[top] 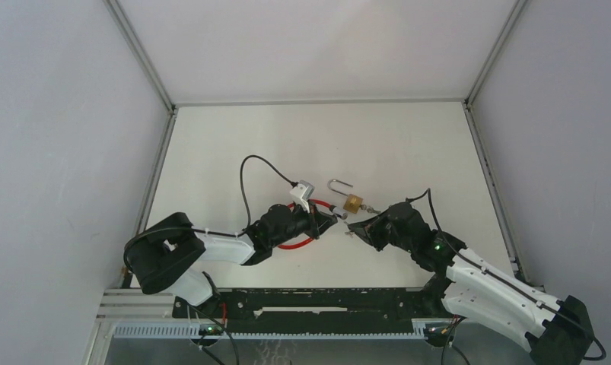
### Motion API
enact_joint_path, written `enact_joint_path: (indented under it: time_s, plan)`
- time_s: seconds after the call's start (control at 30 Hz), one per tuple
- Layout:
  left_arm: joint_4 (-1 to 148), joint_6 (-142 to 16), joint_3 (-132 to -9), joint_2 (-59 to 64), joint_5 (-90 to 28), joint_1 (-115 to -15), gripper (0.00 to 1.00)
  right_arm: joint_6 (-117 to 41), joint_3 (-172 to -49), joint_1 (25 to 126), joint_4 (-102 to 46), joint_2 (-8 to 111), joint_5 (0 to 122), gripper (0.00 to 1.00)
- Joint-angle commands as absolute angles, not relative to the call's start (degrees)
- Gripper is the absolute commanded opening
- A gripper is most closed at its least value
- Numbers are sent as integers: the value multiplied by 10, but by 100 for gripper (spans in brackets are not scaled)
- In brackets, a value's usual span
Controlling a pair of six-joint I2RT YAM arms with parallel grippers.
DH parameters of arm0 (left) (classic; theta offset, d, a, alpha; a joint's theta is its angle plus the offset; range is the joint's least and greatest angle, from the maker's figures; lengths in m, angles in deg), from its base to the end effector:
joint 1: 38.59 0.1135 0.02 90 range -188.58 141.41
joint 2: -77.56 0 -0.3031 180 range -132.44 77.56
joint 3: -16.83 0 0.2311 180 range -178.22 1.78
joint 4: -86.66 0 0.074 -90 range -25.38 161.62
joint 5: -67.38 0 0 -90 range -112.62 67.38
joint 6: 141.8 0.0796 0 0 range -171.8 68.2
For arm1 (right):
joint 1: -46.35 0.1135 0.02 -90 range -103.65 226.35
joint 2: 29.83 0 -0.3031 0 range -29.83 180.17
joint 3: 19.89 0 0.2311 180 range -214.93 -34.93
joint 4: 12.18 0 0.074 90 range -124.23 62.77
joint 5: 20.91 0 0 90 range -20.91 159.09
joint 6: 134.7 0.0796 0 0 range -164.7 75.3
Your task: Unlock with the key
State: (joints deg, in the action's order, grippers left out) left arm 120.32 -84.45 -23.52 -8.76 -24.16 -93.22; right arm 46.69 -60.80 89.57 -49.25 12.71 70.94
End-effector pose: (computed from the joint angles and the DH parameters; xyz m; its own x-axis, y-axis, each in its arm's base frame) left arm 0.1784 -0.2550 0.2171 -0.5519 -0.1543 -0.8195 0.6325 0.5630 -0.5319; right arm 0.1093 0.0992 0.2158 -0.6548 0.7558 -0.0012 0.4717 0.4100 0.7807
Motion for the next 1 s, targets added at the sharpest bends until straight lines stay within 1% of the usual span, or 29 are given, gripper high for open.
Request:
enact_joint_path:
  time_s: [0.0,0.27,0.97]
  plan:
    - [1227,-856,-255,-73,-228,-934,0,452,-614,890,-466,127,717,0]
    - [1226,-855,-255,-73,-229,-934,0,440,-614,890,-470,124,751,0]
    - [1226,-861,-258,-75,-233,-937,0,422,-614,889,-432,162,751,0]
